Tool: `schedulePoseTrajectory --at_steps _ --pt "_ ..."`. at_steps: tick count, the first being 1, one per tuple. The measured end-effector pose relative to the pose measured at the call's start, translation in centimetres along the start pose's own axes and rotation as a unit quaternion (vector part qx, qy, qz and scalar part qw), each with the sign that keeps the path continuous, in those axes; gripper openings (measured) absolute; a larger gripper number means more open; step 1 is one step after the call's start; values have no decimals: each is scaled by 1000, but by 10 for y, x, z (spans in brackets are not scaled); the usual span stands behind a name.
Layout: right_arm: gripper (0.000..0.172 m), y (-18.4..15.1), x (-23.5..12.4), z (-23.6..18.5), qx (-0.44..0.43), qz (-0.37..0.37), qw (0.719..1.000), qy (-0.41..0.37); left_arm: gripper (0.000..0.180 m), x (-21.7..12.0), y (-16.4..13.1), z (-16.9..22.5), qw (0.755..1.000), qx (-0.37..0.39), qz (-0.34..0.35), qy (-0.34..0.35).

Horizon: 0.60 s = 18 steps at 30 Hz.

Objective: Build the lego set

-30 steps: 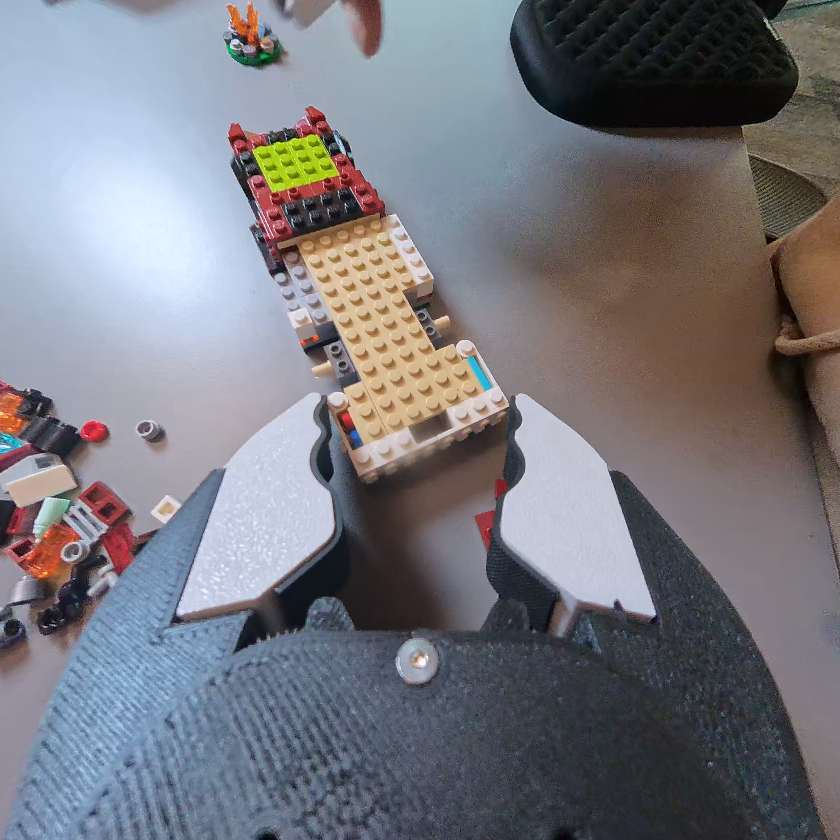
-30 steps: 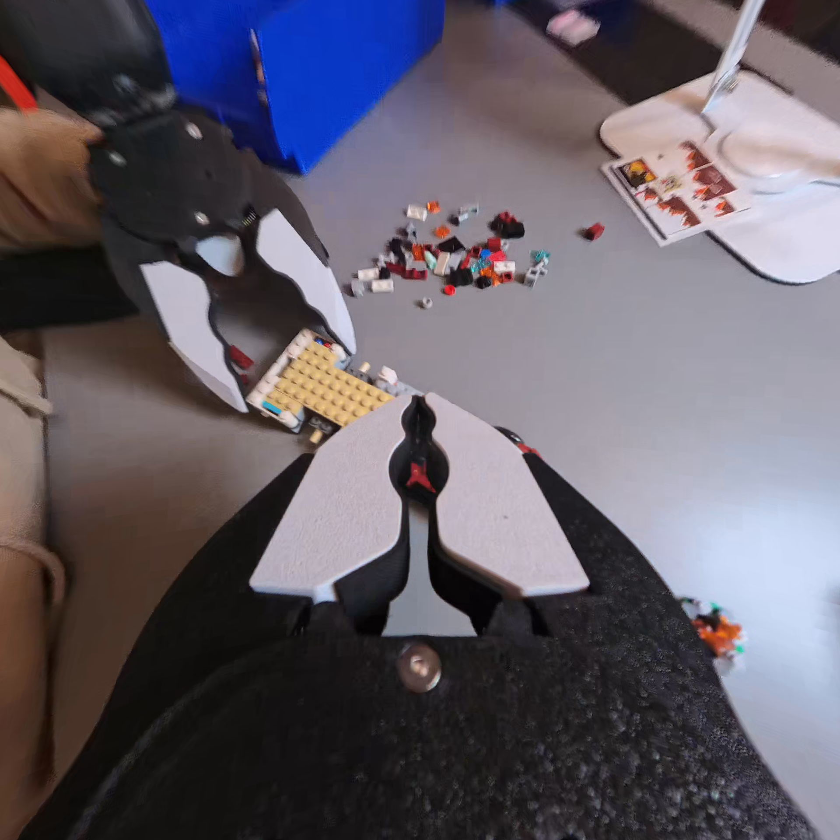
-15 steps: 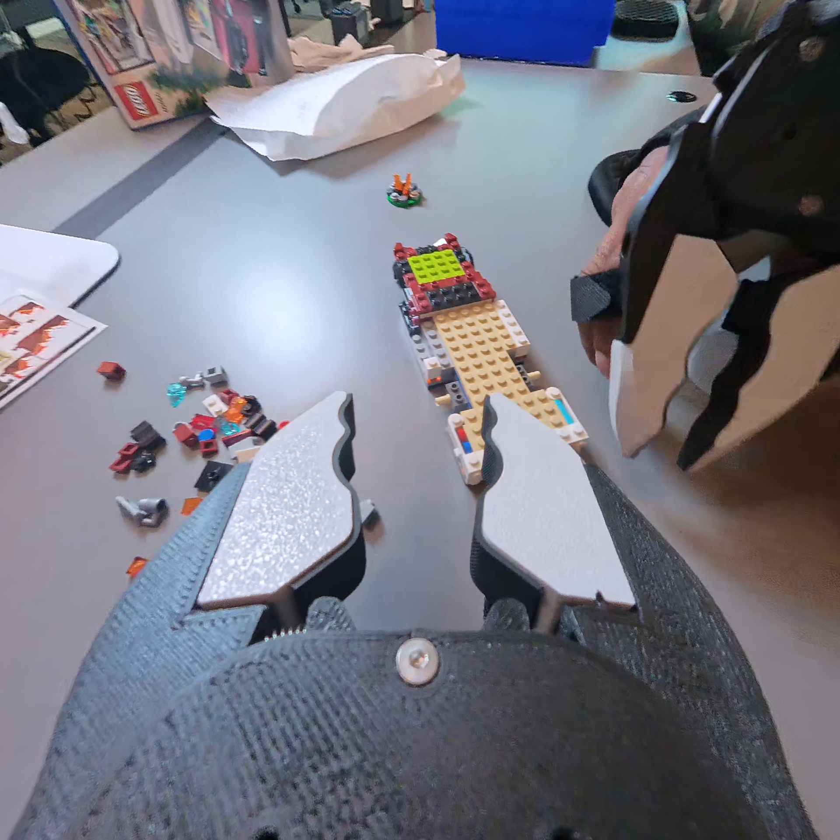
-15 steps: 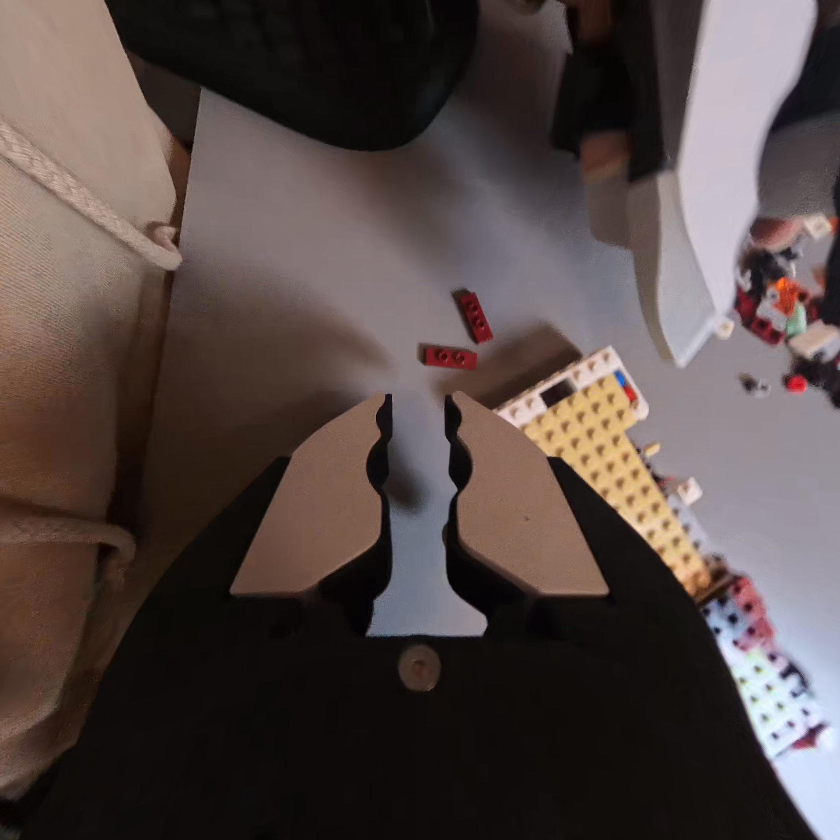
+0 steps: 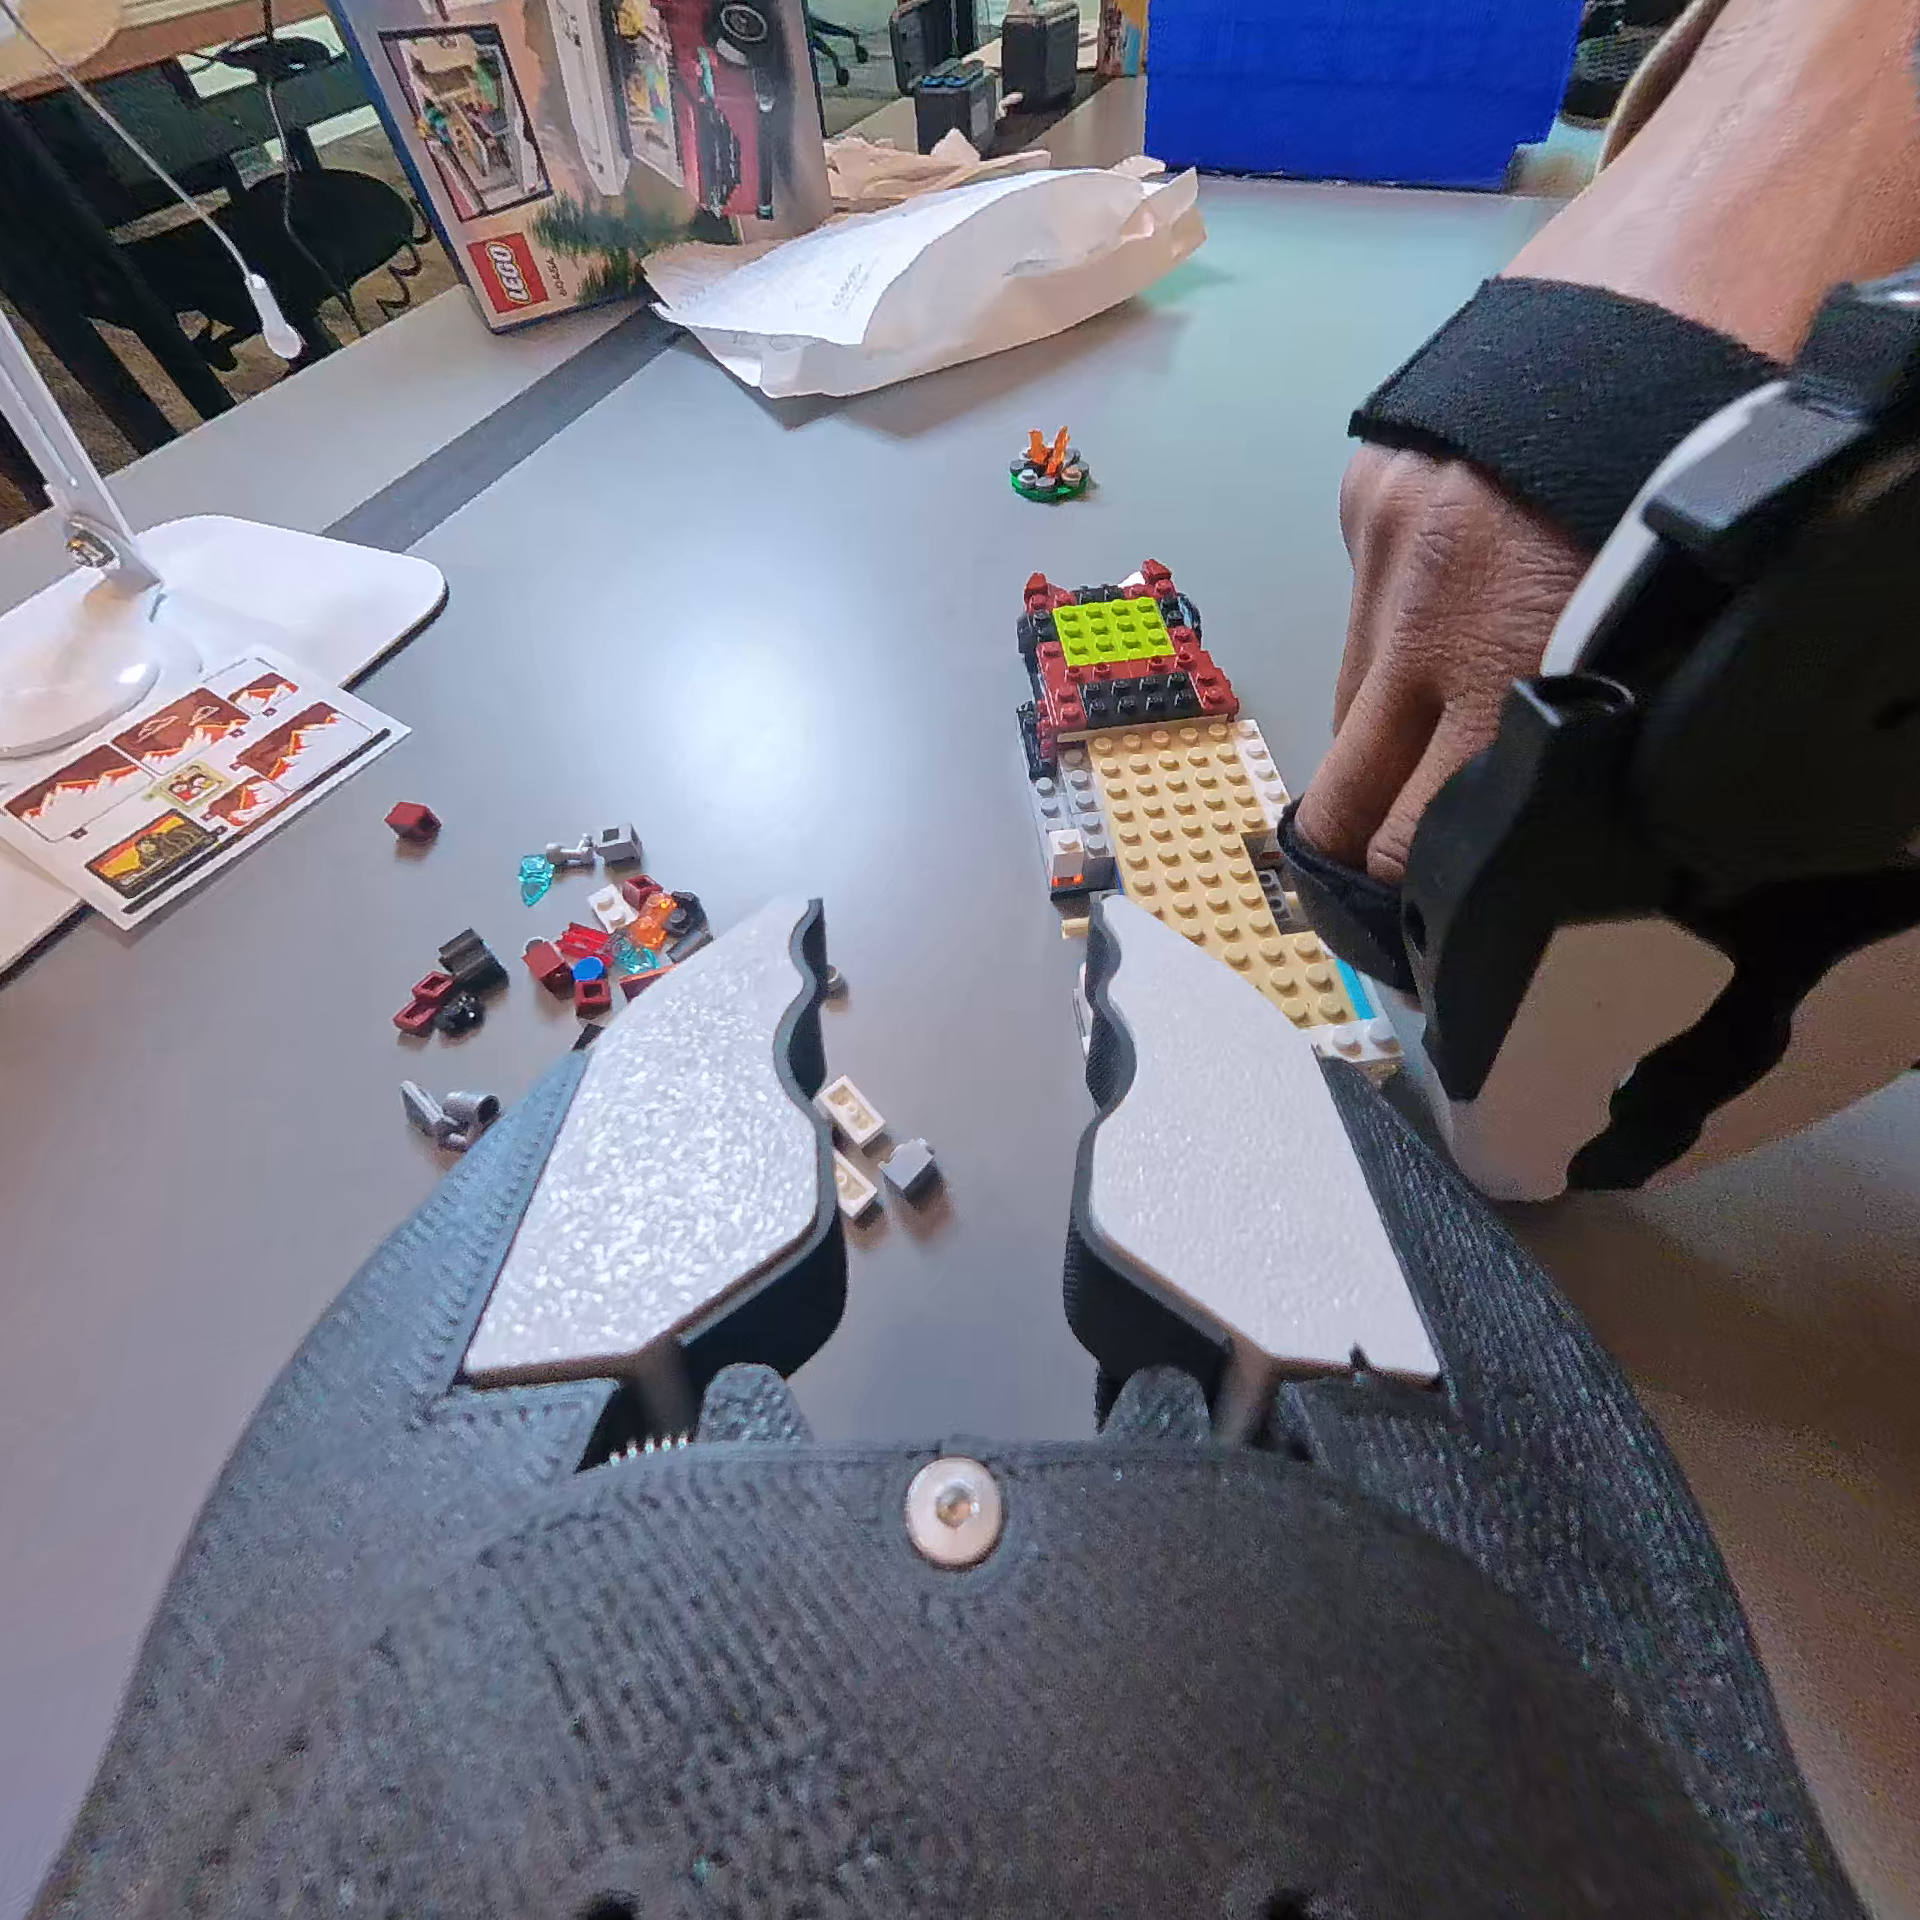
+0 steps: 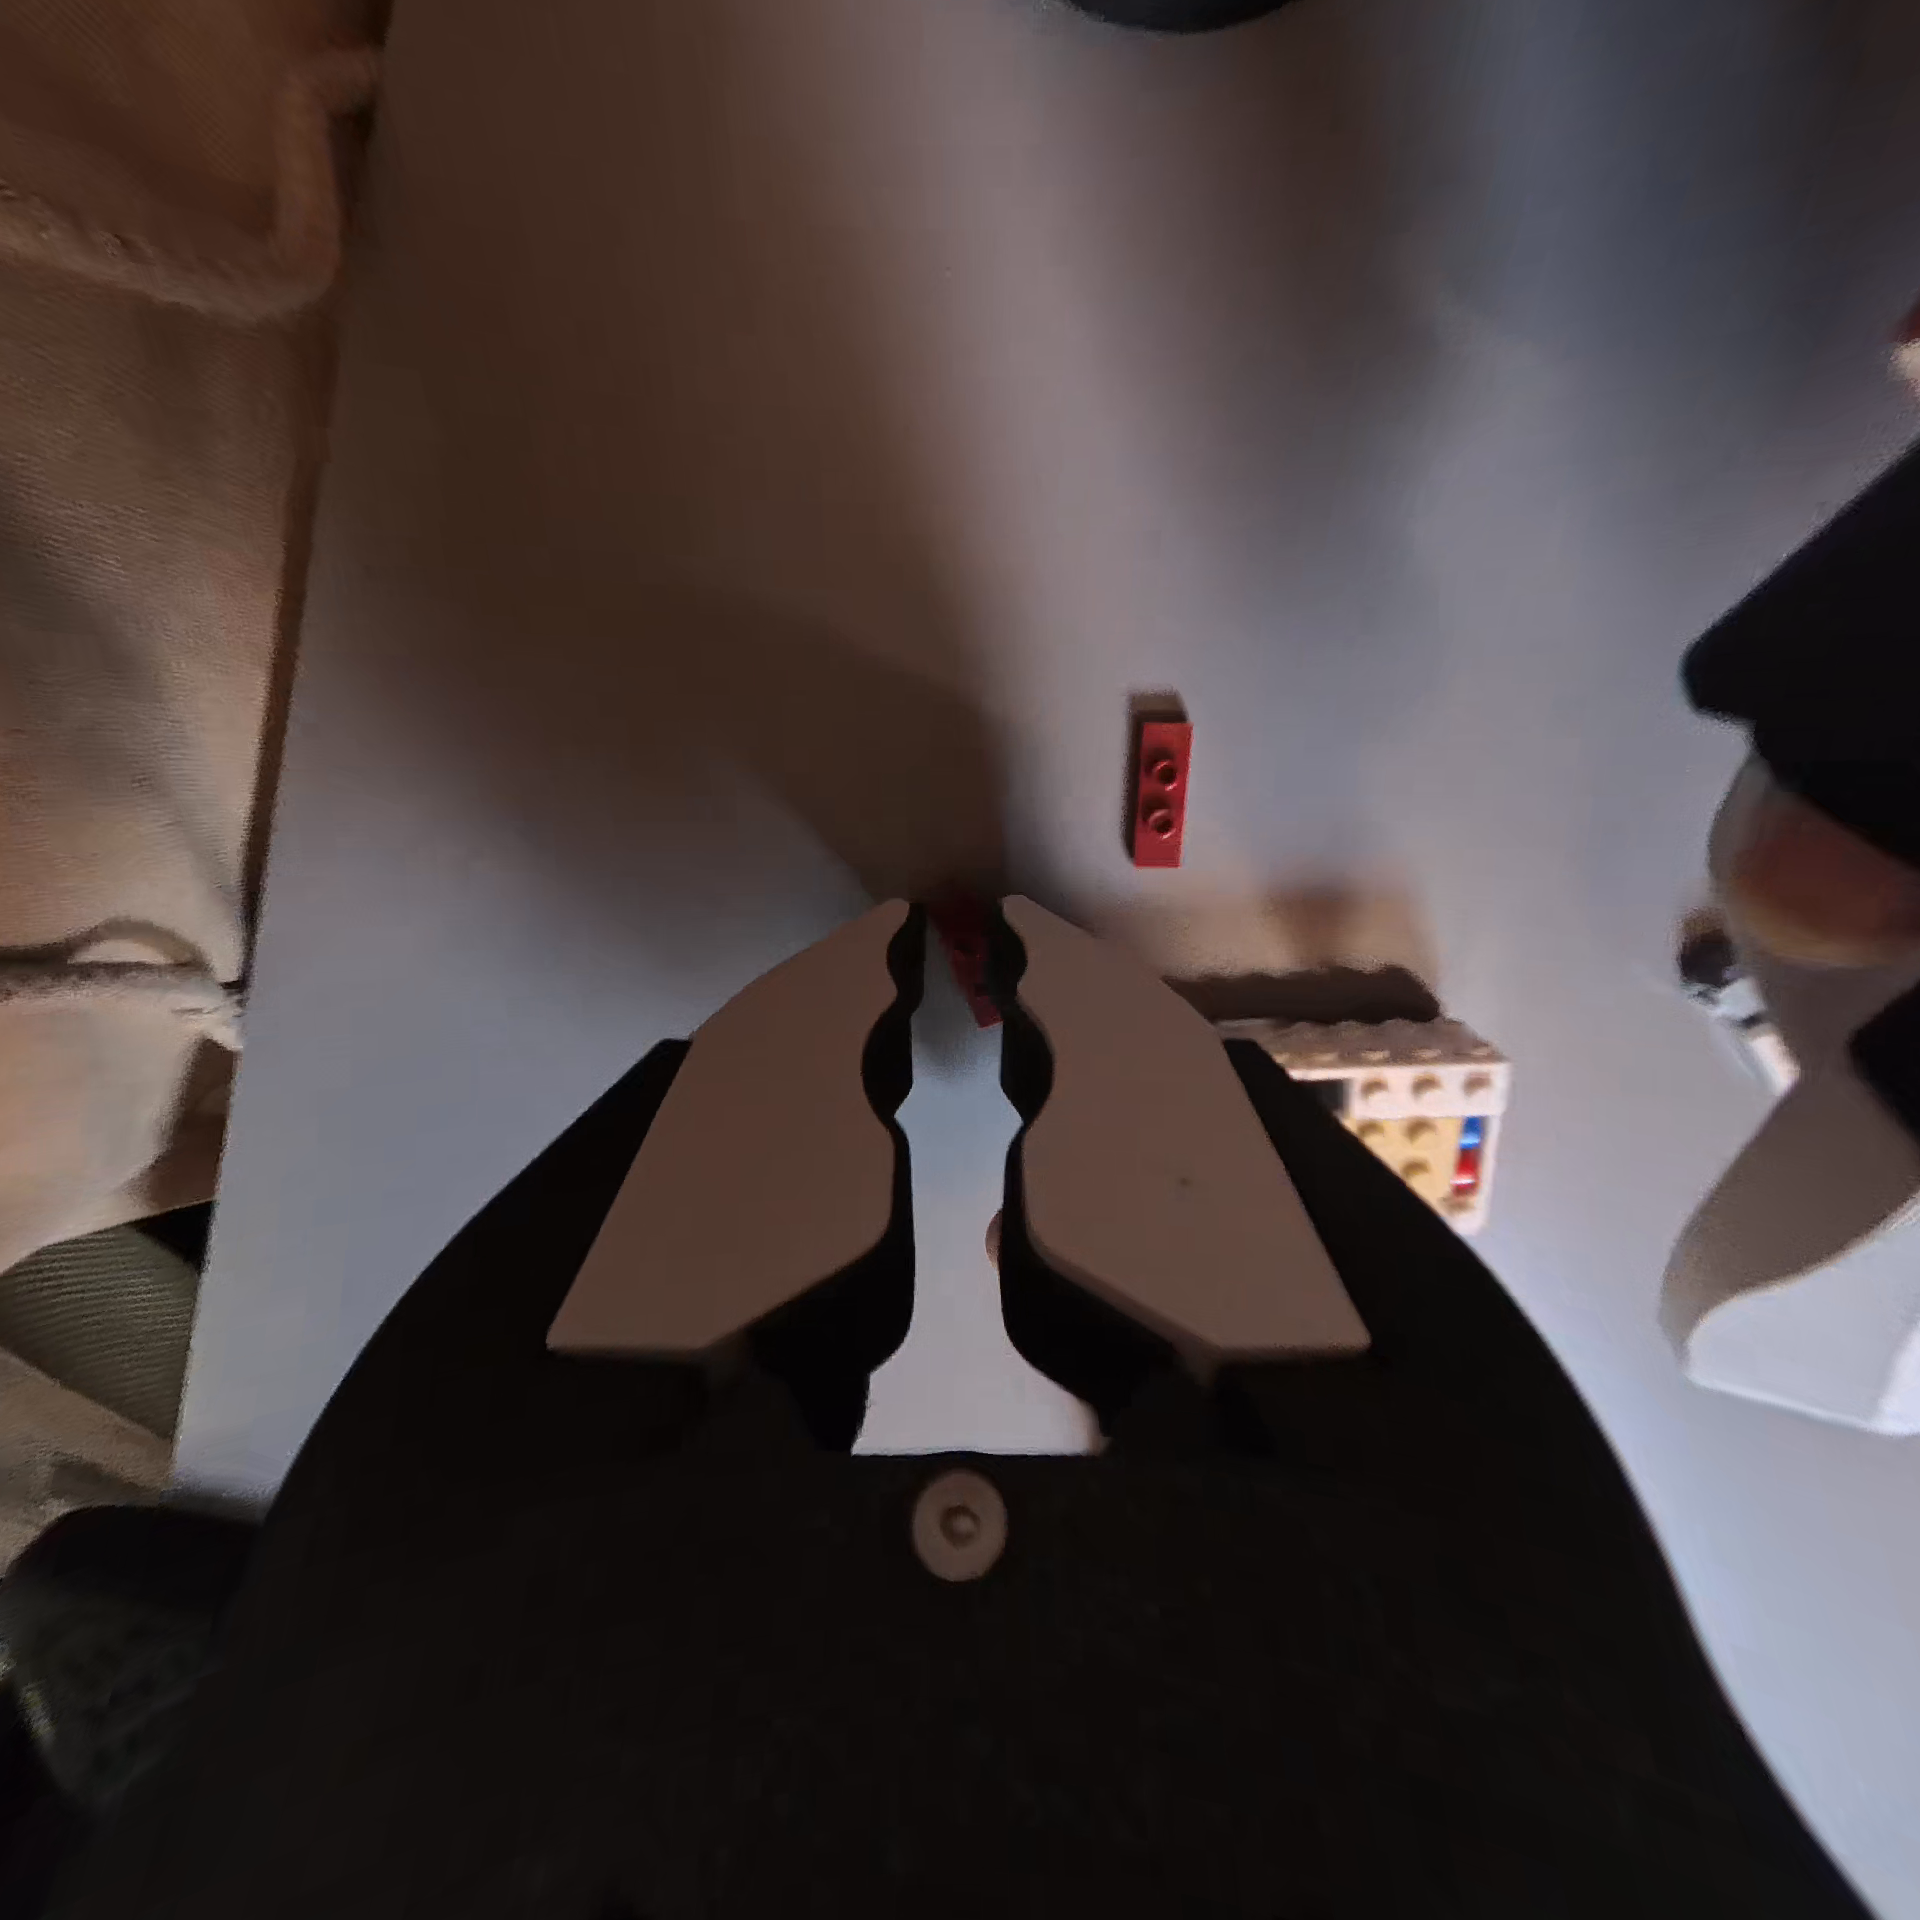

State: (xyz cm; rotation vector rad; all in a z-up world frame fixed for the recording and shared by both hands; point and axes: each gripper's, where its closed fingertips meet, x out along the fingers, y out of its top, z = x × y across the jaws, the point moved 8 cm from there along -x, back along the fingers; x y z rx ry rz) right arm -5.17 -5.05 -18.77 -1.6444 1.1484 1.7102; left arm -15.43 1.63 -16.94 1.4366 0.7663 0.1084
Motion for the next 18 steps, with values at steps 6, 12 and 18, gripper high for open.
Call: schedulePoseTrajectory --at_steps 6,12,18 --pt "19 -27 -9 -11 63 62 996 -9 48 1 1 5 1000 12 -3 -7" --pt "22 -37 -8 -13 65 79 994 -36 50 6 -3 10 999 19 -20 -25" --pt "34 -44 -8 -16 109 81 990 -44 50 7 -4 9 999 19 -26 -24"
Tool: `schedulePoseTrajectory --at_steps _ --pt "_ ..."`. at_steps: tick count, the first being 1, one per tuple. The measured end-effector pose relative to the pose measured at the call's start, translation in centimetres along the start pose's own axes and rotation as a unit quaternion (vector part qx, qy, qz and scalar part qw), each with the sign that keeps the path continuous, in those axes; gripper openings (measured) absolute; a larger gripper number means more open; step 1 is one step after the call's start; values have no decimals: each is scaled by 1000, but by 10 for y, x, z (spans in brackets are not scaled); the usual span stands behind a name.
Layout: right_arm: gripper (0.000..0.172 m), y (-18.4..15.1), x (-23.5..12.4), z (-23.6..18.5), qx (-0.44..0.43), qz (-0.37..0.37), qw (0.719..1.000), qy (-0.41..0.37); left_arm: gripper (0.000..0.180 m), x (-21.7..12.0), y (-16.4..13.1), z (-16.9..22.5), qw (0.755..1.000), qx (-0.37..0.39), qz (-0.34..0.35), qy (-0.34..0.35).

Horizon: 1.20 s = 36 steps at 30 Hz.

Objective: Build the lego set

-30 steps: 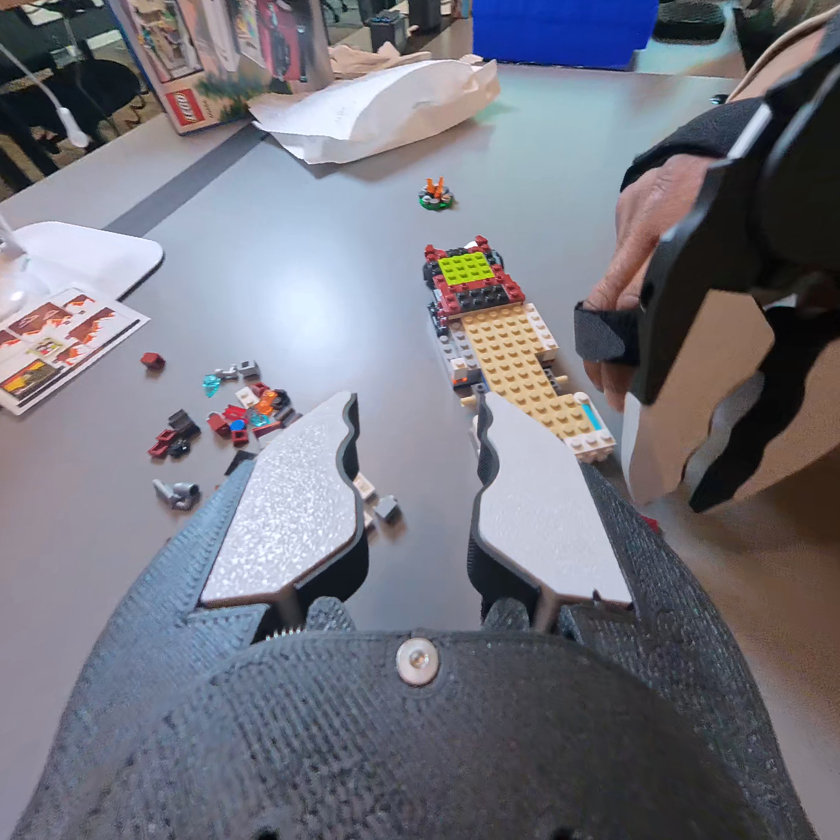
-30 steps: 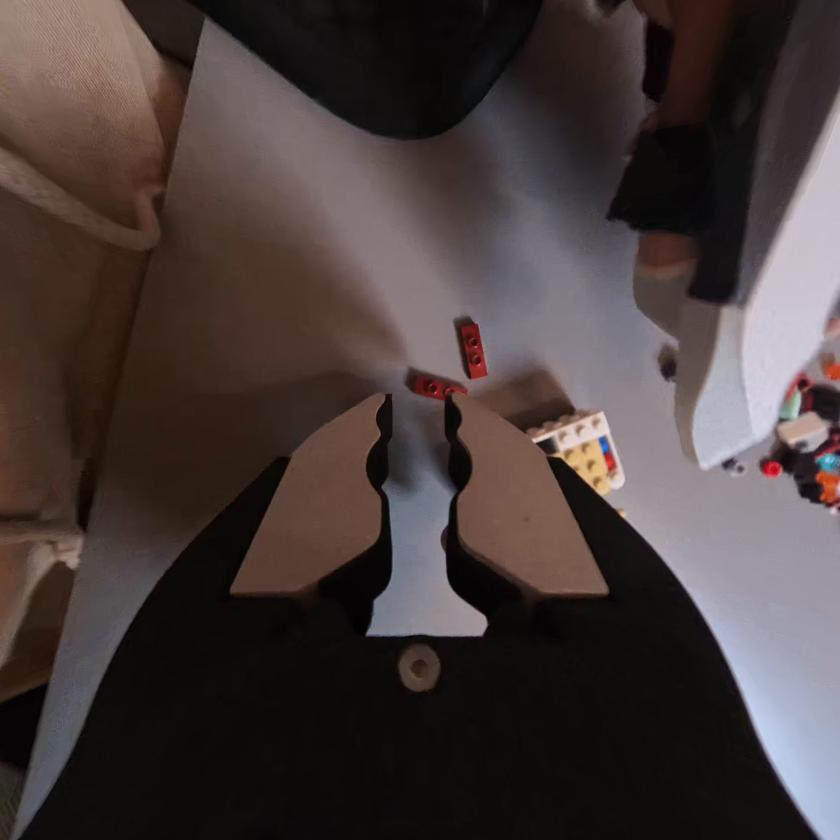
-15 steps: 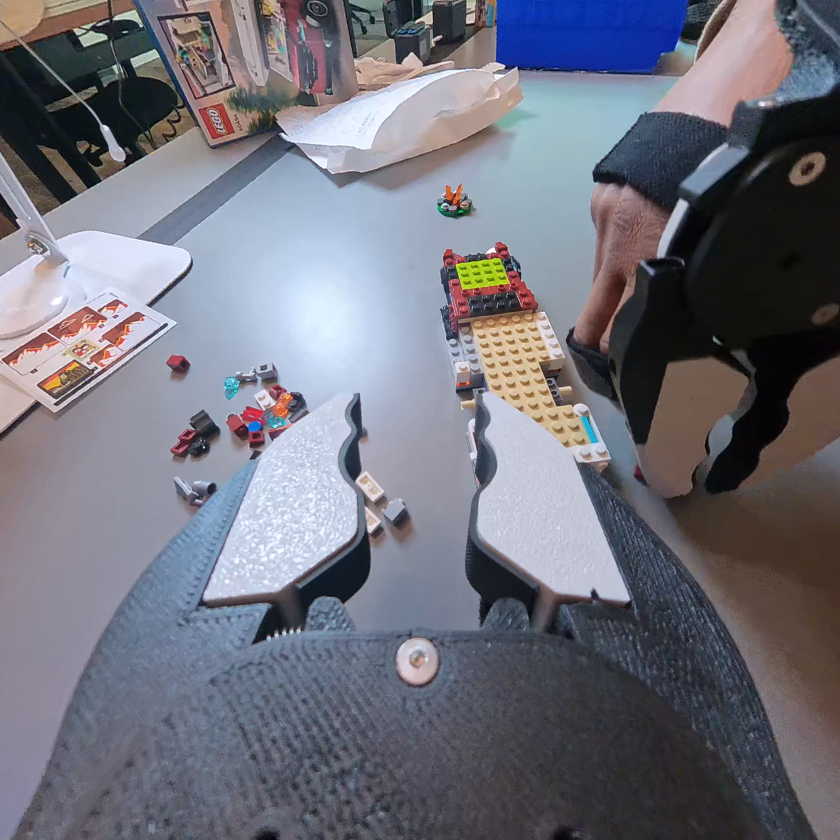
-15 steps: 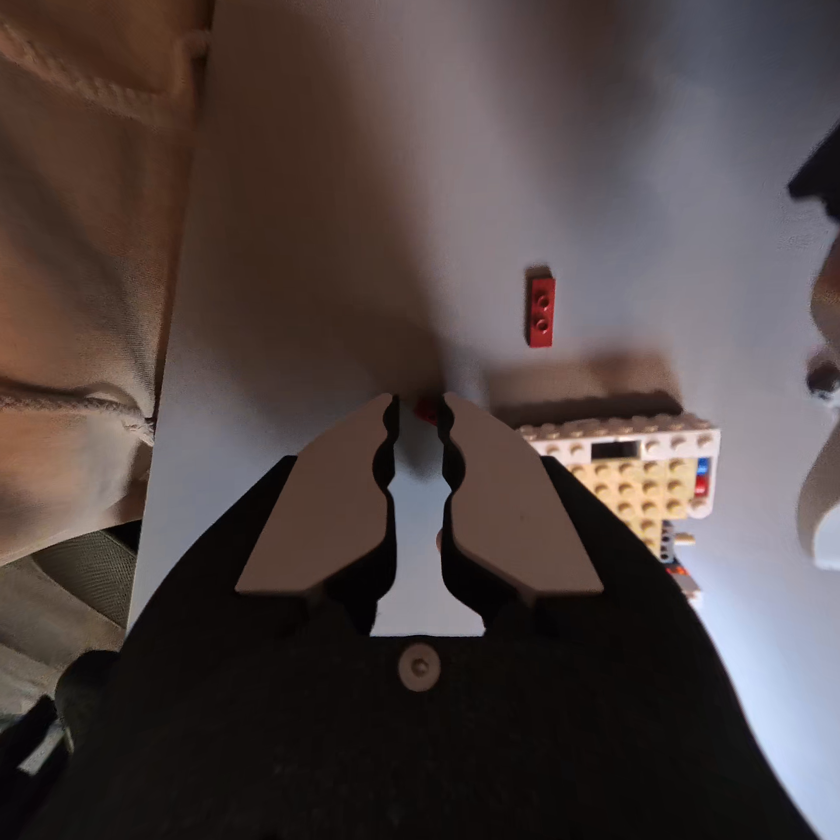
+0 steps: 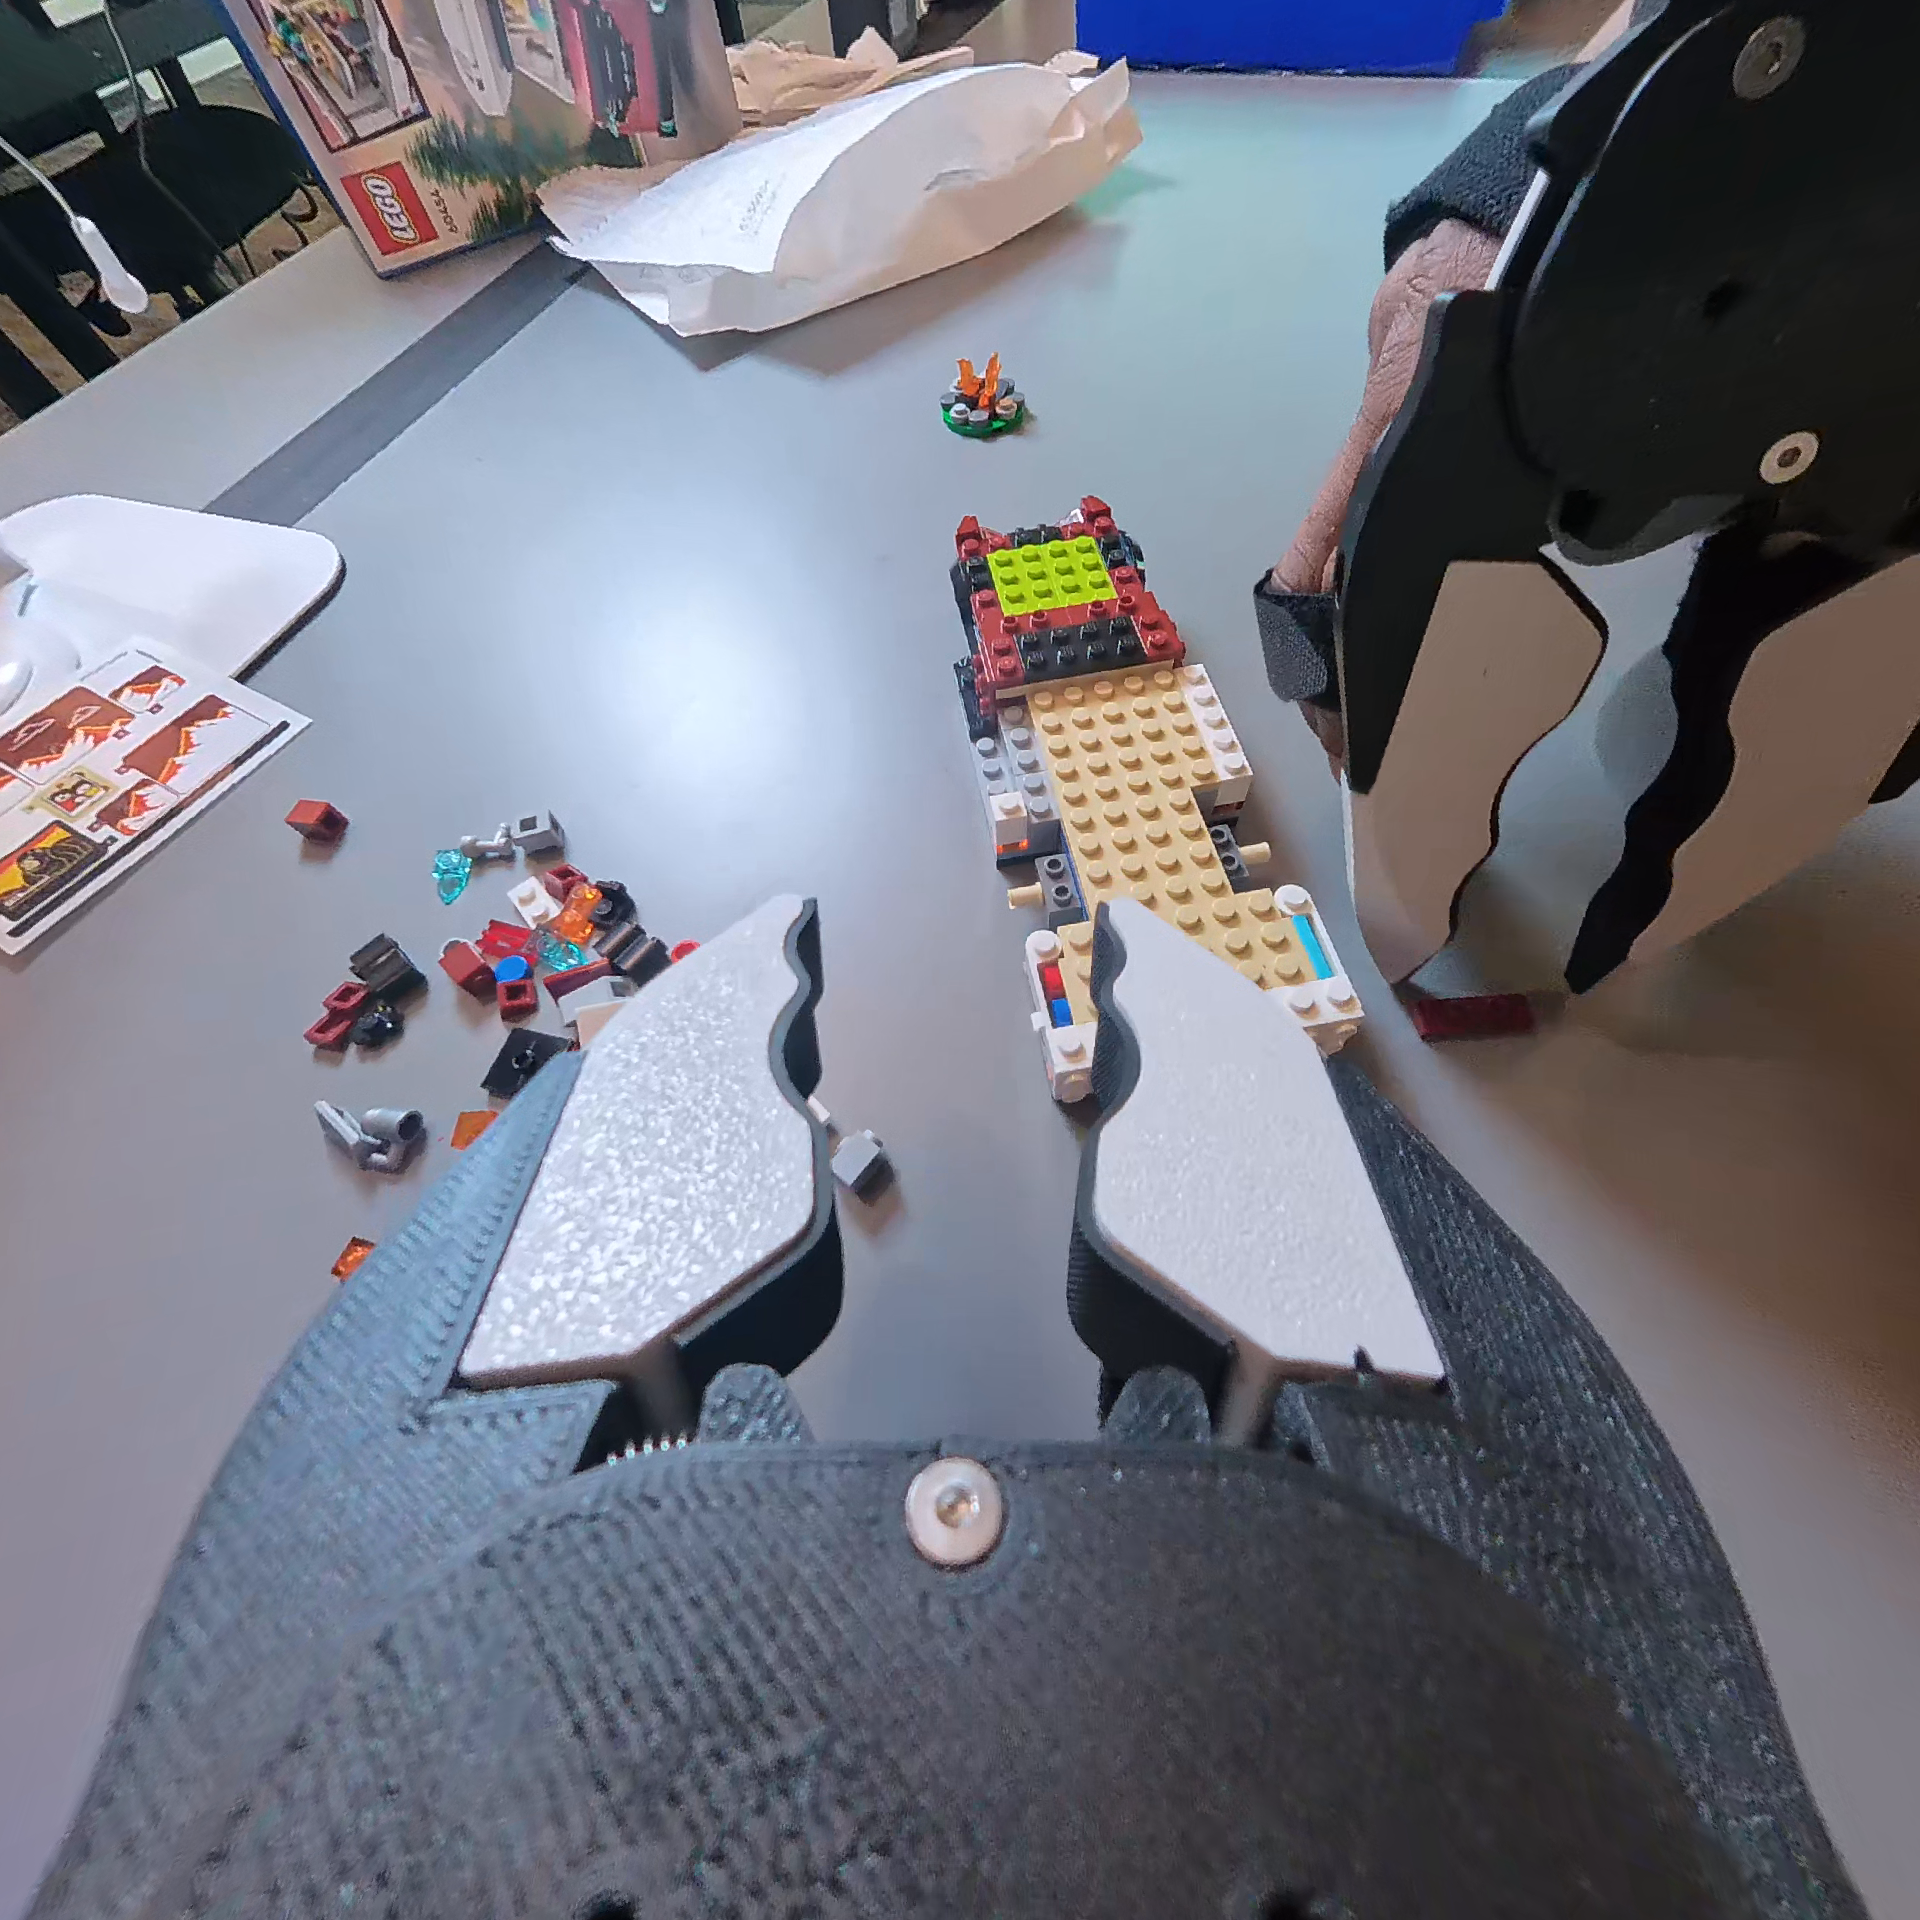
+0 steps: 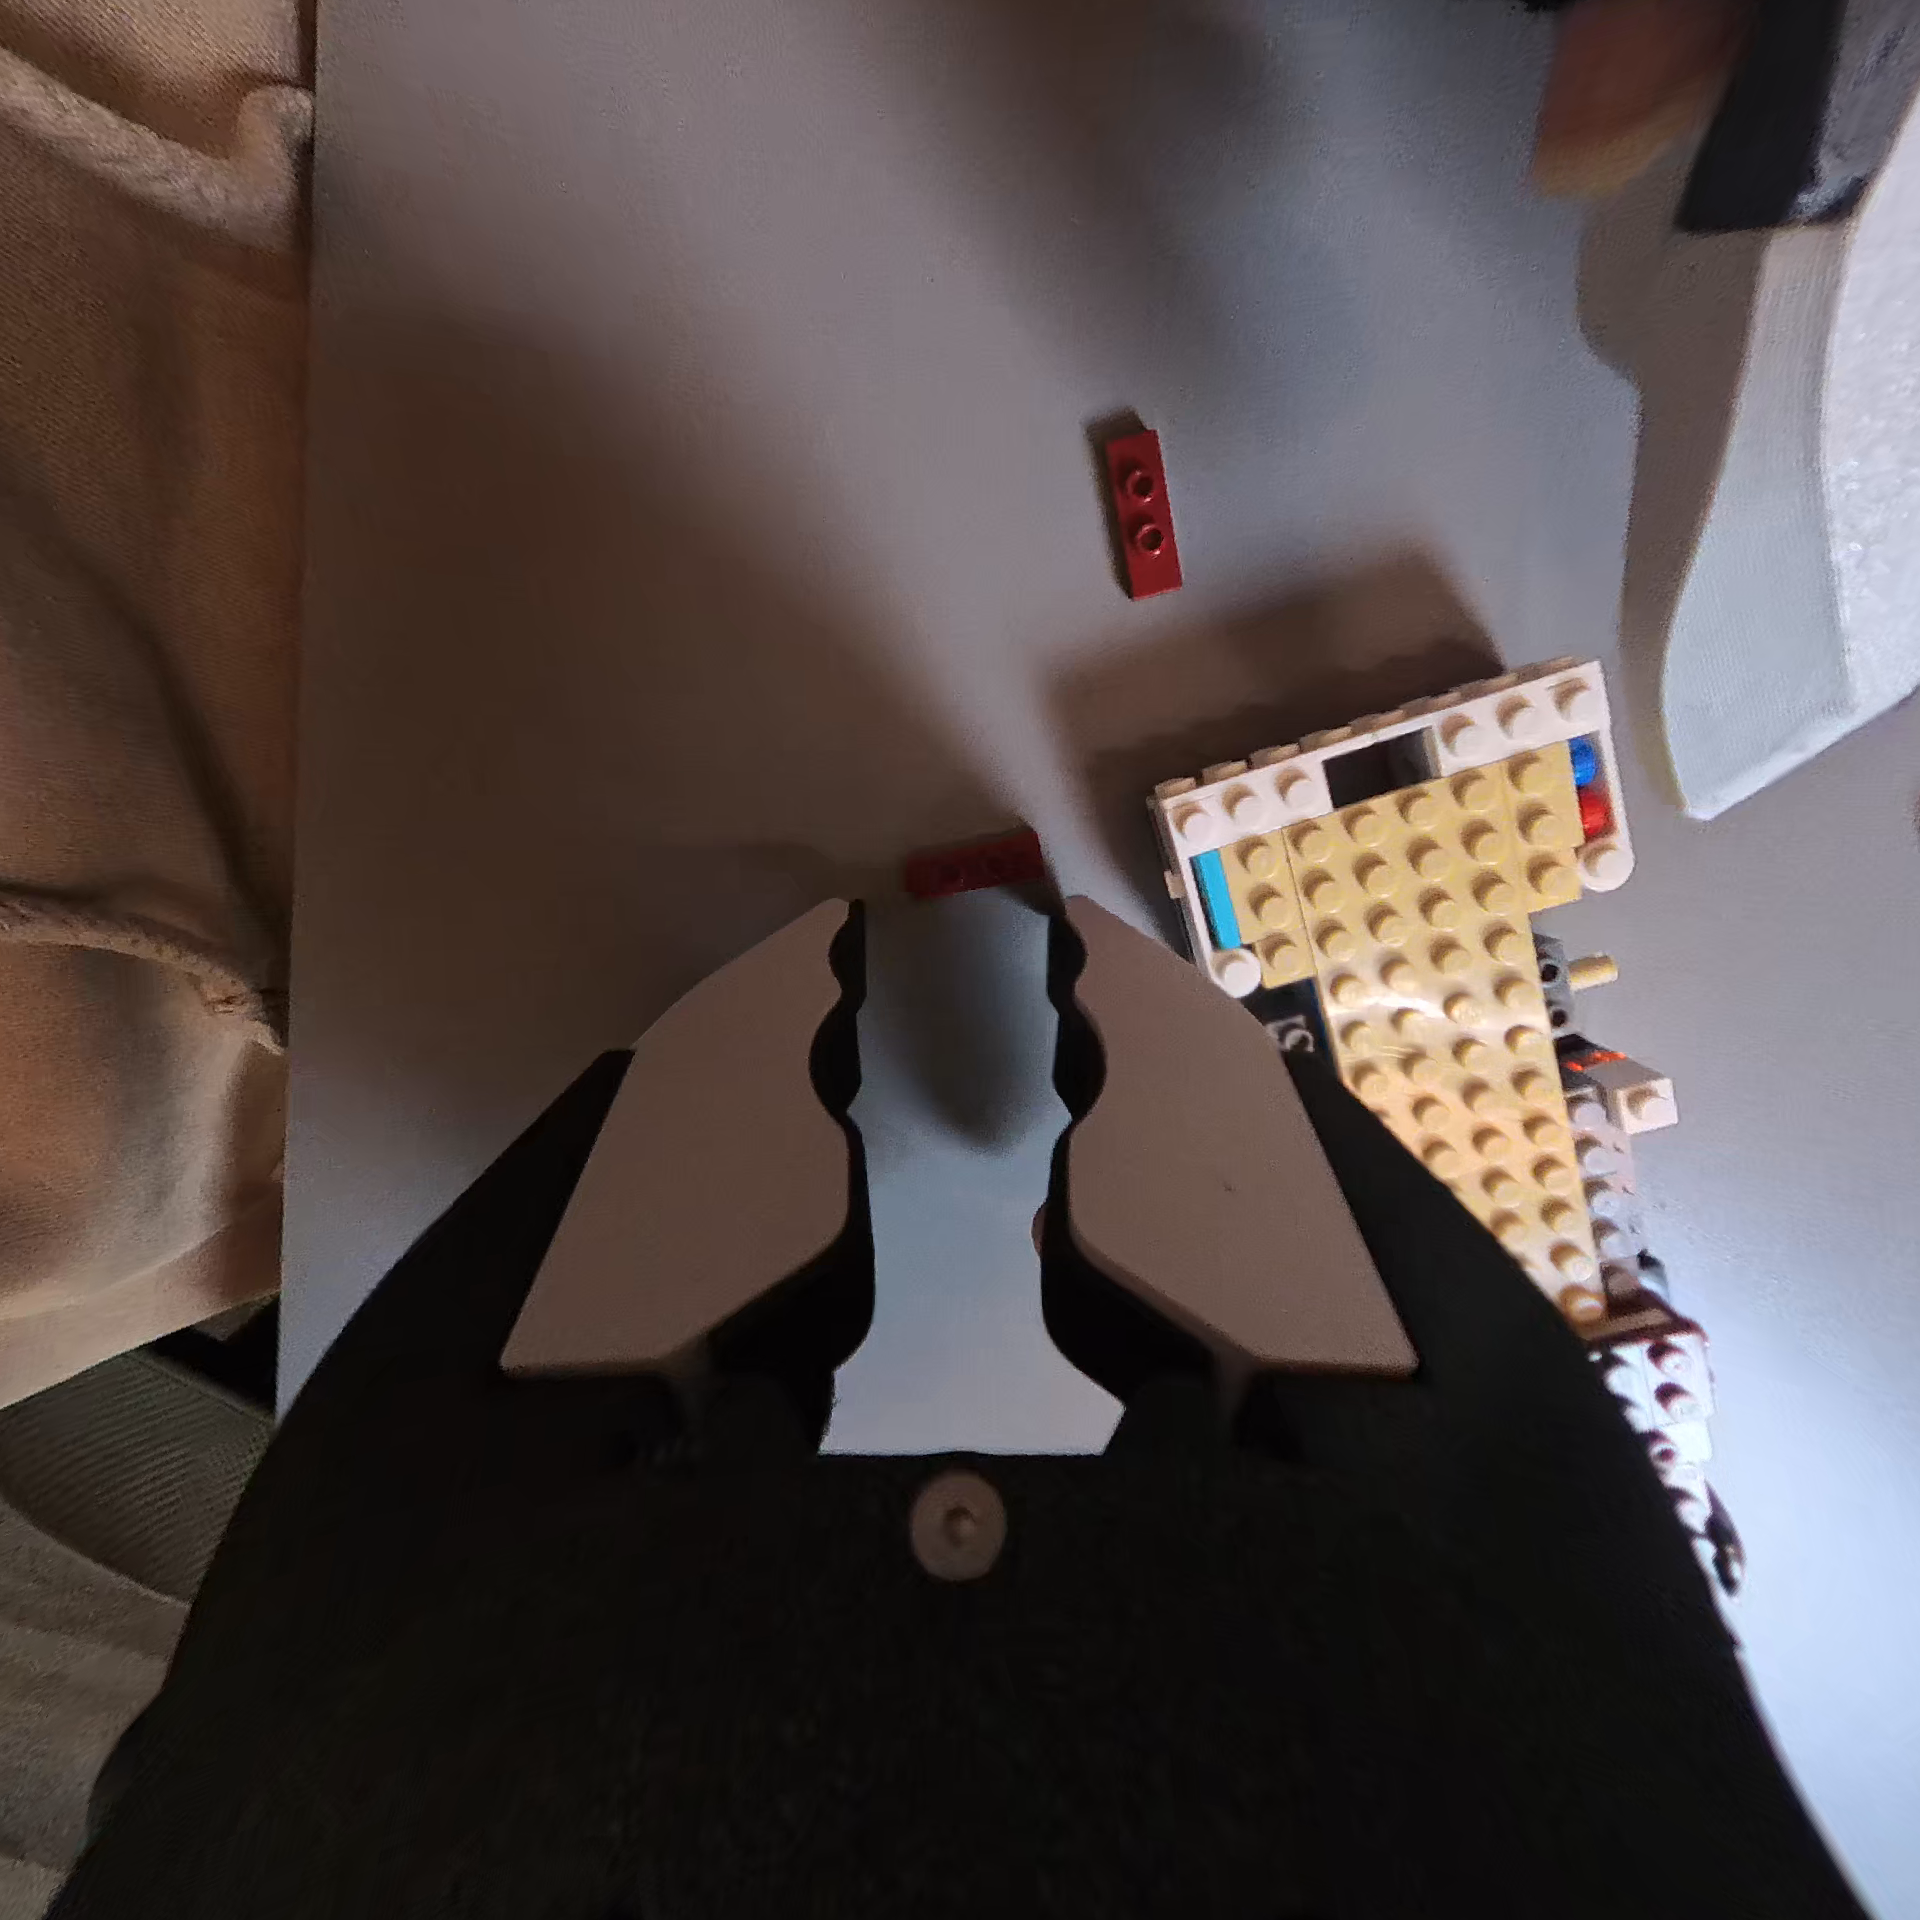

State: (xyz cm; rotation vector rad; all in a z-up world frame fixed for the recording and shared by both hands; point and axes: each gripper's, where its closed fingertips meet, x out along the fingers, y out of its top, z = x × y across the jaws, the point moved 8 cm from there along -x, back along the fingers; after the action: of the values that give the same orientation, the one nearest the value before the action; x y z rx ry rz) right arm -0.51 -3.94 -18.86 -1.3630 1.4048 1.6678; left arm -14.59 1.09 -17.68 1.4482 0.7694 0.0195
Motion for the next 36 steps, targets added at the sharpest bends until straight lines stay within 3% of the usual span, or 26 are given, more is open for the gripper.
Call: schedulePoseTrajectory --at_steps 8,12,15,20,23,26,32,36 --pt "34 0 3 -4 76 43 996 -12 50 1 1 3 1000 7 -3 -7" --pt "26 8 6 -5 57 18 998 -33 49 1 1 4 1000 10 -5 -6" --pt "11 9 7 -4 46 17 998 -30 49 2 1 5 1000 10 -6 -9" --pt "9 0 5 -6 46 26 998 -35 49 1 1 6 1000 15 -7 -11" --pt "8 -9 2 -7 62 35 997 -42 52 2 0 10 999 9 -14 -39" --pt "8 -27 -10 -4 90 46 993 -58 66 4 -1 18 996 -13 -22 -89" --pt "8 -73 -71 37 226 109 952 -175 91 14 -15 30 987 -7 -94 -128" --pt "8 -89 -83 61 311 124 922 -195 76 21 -20 40 985 33 -129 -110"
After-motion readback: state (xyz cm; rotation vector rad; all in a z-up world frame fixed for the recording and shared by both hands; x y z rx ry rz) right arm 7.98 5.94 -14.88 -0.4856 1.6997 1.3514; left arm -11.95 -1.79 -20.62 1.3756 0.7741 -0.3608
